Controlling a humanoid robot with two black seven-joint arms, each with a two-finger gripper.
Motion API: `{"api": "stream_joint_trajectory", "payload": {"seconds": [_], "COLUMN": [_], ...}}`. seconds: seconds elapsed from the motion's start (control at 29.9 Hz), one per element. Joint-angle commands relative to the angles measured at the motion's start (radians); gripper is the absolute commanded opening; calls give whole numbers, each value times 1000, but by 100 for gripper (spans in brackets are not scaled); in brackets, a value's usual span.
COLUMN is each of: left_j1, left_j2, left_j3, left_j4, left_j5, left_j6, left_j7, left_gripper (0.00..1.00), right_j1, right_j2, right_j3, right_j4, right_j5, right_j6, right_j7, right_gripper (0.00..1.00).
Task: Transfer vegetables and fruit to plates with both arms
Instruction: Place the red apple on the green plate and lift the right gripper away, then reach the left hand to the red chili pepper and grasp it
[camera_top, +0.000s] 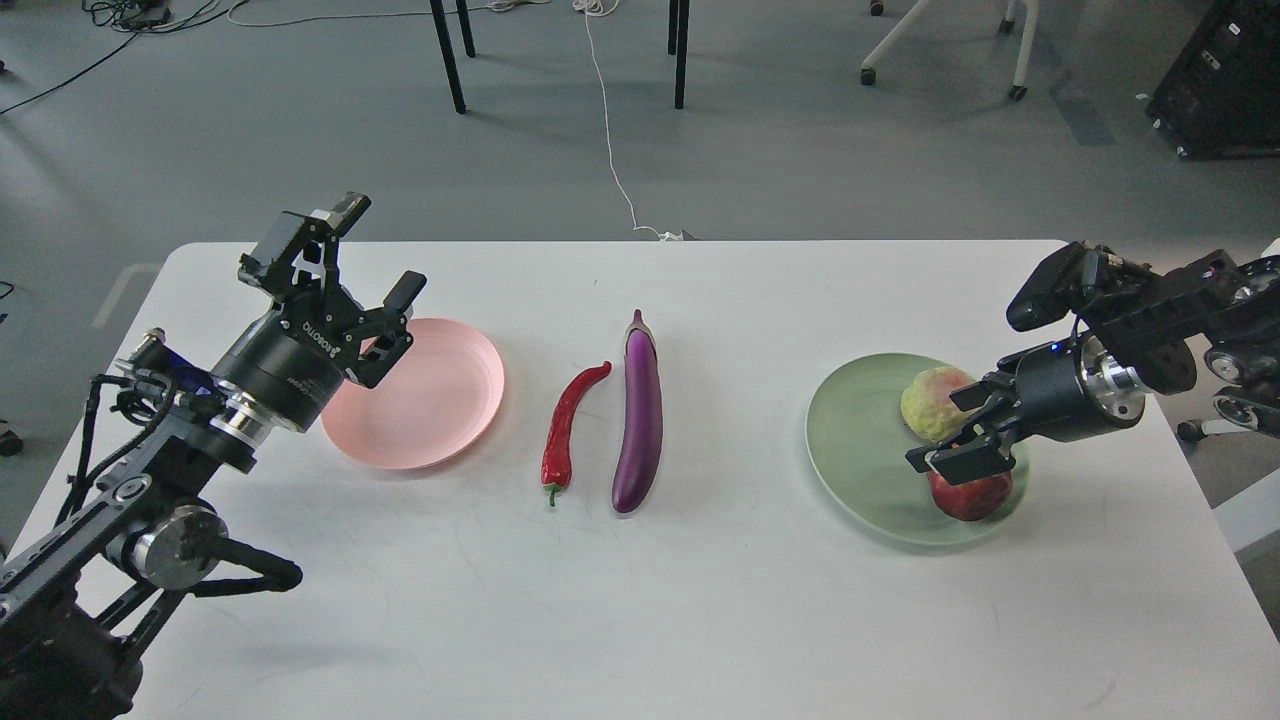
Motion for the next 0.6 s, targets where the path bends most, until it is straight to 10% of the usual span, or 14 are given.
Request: {"api": "stream_joint_trajectory", "payload": {"seconds": [0.0, 0.3, 0.57], "left_j1": [-2, -12, -135], "left_j2": [19, 78, 69], "left_j3": [-2, 6, 107], "left_j4": [-3, -74, -77], "left_j5": [6, 234, 729], "left_j6": [-2, -3, -23], "left_j7": [-1, -4, 0], "left_gripper": [98, 99, 98], "right_j1": [-17, -271, -558], "right_j2": [-16, -48, 81], "right_j3": [104, 276, 569], "right_j4": [-6, -110, -439], "right_j5": [261, 1341, 1782], "right_j6": [-7, -11, 112], "right_j7": [0, 0, 0], "right_gripper": [97, 97, 99]}}
